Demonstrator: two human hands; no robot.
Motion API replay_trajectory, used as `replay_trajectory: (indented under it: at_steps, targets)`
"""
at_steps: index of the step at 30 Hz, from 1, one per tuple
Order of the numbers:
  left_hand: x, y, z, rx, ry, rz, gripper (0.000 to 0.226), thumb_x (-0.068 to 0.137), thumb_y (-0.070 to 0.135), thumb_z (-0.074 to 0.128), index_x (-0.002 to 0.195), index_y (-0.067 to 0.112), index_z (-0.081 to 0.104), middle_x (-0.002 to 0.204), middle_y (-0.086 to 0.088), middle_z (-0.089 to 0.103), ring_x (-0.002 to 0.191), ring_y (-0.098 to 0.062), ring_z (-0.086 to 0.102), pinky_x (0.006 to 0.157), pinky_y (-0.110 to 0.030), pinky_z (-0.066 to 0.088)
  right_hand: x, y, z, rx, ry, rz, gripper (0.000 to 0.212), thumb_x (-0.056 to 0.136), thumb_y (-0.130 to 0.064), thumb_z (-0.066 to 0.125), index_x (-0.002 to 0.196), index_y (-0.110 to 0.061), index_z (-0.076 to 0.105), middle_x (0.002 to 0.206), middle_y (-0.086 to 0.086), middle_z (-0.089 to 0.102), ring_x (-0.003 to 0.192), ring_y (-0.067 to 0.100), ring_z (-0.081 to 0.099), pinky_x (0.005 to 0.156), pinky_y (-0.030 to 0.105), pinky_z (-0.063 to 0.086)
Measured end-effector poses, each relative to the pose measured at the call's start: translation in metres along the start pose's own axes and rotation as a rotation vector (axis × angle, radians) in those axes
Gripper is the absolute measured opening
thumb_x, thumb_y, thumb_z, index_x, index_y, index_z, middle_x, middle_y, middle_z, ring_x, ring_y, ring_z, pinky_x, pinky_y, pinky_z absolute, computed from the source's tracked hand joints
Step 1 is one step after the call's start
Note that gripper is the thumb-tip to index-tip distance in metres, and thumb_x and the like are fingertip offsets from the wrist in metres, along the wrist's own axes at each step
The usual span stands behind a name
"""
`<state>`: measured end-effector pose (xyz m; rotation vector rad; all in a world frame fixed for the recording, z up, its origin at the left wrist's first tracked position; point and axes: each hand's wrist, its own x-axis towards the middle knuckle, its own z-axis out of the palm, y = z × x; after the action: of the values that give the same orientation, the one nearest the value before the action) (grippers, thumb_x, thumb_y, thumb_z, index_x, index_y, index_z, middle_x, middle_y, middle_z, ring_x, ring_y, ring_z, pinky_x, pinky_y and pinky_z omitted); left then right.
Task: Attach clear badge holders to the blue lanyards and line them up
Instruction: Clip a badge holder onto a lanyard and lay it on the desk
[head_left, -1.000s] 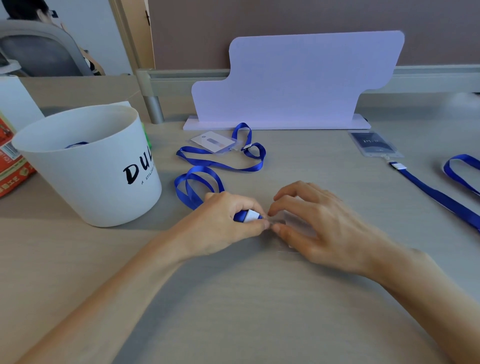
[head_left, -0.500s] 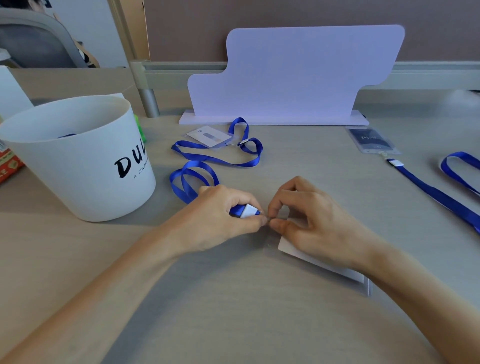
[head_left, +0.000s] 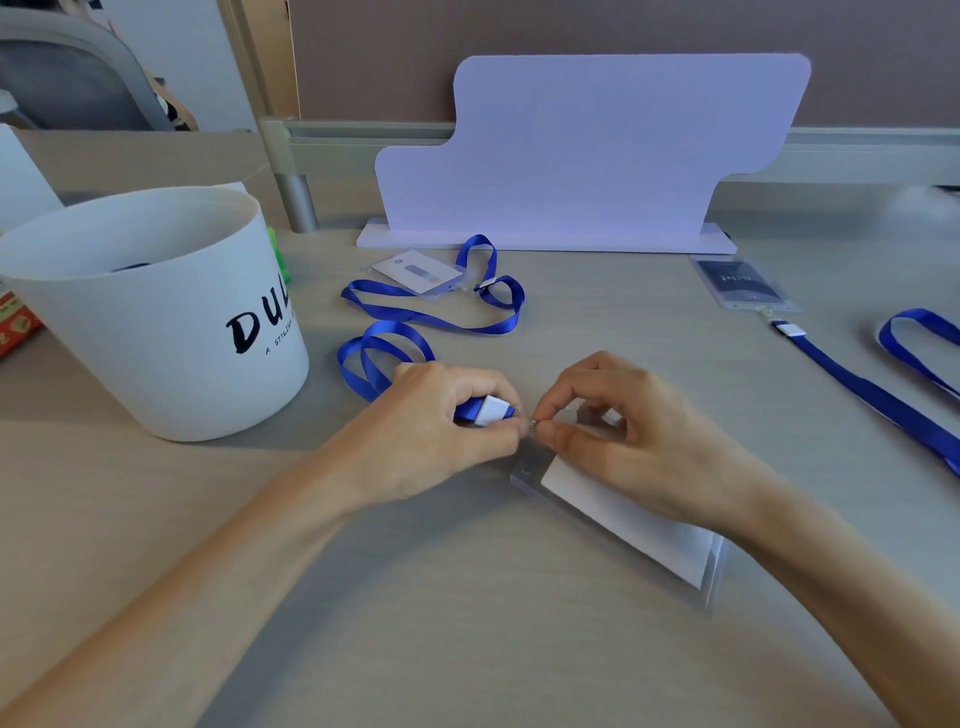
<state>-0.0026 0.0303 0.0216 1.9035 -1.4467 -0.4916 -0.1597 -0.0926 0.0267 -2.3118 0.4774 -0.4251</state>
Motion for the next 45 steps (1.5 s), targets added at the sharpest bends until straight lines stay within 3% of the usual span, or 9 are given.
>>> replay_trajectory:
  at_steps: [10, 12, 14, 17, 23, 27, 33, 37, 45]
  targets:
    - [0.001, 0.002, 0.013, 0.041, 0.042, 0.028, 0.012, 0.087, 0.038, 0.061, 0.076, 0.038, 0.063, 0.053, 0.020, 0.053, 0.085, -0.005, 0.040, 0.060, -0.010, 0.032, 0.003, 0.003, 0.001, -0.192, 0.023, -0.018, 0.014, 0.084, -0.015, 0.066, 0.080, -0.028, 0.064, 0.094, -0.007, 0.058, 0.074, 0.004, 0.058, 0.067, 0.014, 0.042]
    - [0.001, 0.003, 0.011, 0.024, 0.104, 0.045, 0.013, 0.087, 0.034, 0.062, 0.075, 0.029, 0.066, 0.050, 0.014, 0.051, 0.068, -0.004, 0.043, 0.056, -0.011, 0.031, 0.003, 0.002, -0.007, -0.156, 0.038, 0.027, 0.013, 0.083, -0.028, 0.070, 0.094, -0.033, 0.065, 0.094, -0.010, 0.060, 0.076, -0.003, 0.056, 0.071, 0.013, 0.042]
    - [0.002, 0.008, 0.012, -0.047, 0.188, 0.045, 0.013, 0.086, 0.026, 0.064, 0.074, 0.022, 0.067, 0.051, 0.010, 0.052, 0.054, -0.005, 0.042, 0.053, -0.011, 0.031, -0.001, 0.005, -0.027, -0.092, -0.062, 0.185, 0.046, 0.079, -0.036, 0.074, 0.119, -0.039, 0.052, 0.100, -0.011, 0.059, 0.089, -0.003, 0.057, 0.084, 0.017, 0.045]
    - [0.004, 0.017, 0.013, -0.124, 0.267, -0.030, 0.014, 0.086, 0.019, 0.061, 0.074, 0.015, 0.066, 0.044, 0.013, 0.047, 0.045, -0.006, 0.038, 0.045, -0.012, 0.030, -0.020, 0.013, -0.053, 0.096, -0.187, 0.404, 0.064, 0.074, -0.025, 0.080, 0.127, -0.039, 0.048, 0.108, 0.001, 0.067, 0.097, 0.011, 0.063, 0.083, 0.025, 0.050]
    - [0.018, 0.034, 0.015, -0.159, -0.090, -0.120, 0.014, 0.084, 0.037, 0.064, 0.082, 0.026, 0.072, 0.078, 0.011, 0.069, 0.073, -0.006, 0.059, 0.071, -0.023, 0.043, -0.045, 0.021, -0.073, 0.792, 0.569, 0.355, 0.045, 0.072, -0.014, 0.083, 0.111, -0.010, 0.060, 0.094, 0.008, 0.076, 0.083, 0.020, 0.074, 0.078, 0.034, 0.060]
    - [0.026, 0.068, 0.022, -0.360, -0.078, -0.099, 0.018, 0.090, 0.036, 0.062, 0.103, 0.026, 0.068, 0.095, 0.015, 0.073, 0.086, 0.003, 0.064, 0.079, -0.014, 0.044, -0.041, 0.009, -0.085, 0.731, 0.665, 0.307, 0.034, 0.075, -0.018, 0.081, 0.103, -0.008, 0.064, 0.093, 0.007, 0.075, 0.089, 0.024, 0.072, 0.081, 0.037, 0.060]
    - [0.050, 0.100, 0.022, -0.454, -0.002, -0.055, 0.015, 0.089, 0.023, 0.064, 0.091, 0.009, 0.069, 0.079, 0.004, 0.072, 0.075, -0.013, 0.059, 0.079, -0.026, 0.048, -0.021, 0.005, -0.114, 0.875, 0.765, 0.252, 0.043, 0.077, -0.018, 0.079, 0.113, -0.013, 0.056, 0.105, 0.011, 0.065, 0.085, 0.020, 0.067, 0.074, 0.032, 0.058]
    - [0.070, 0.109, 0.028, -0.432, -0.050, -0.097, 0.020, 0.089, 0.028, 0.064, 0.094, 0.010, 0.072, 0.081, 0.002, 0.075, 0.076, -0.009, 0.064, 0.075, -0.020, 0.047, -0.001, 0.025, -0.111, 1.060, 0.619, 0.286, 0.020, 0.089, -0.008, 0.059, 0.106, -0.014, 0.050, 0.109, 0.016, 0.059, 0.094, 0.028, 0.060, 0.086, 0.043, 0.054]
    - [0.115, 0.087, 0.042, -0.538, 0.139, -0.236, 0.010, 0.090, 0.021, 0.062, 0.093, 0.015, 0.070, 0.082, 0.010, 0.075, 0.074, -0.010, 0.063, 0.072, -0.025, 0.043, 0.031, 0.053, -0.103, 1.057, 0.428, 0.427, 0.044, 0.094, -0.013, 0.053, 0.135, -0.012, 0.037, 0.117, 0.017, 0.062, 0.092, 0.028, 0.068, 0.079, 0.039, 0.057]
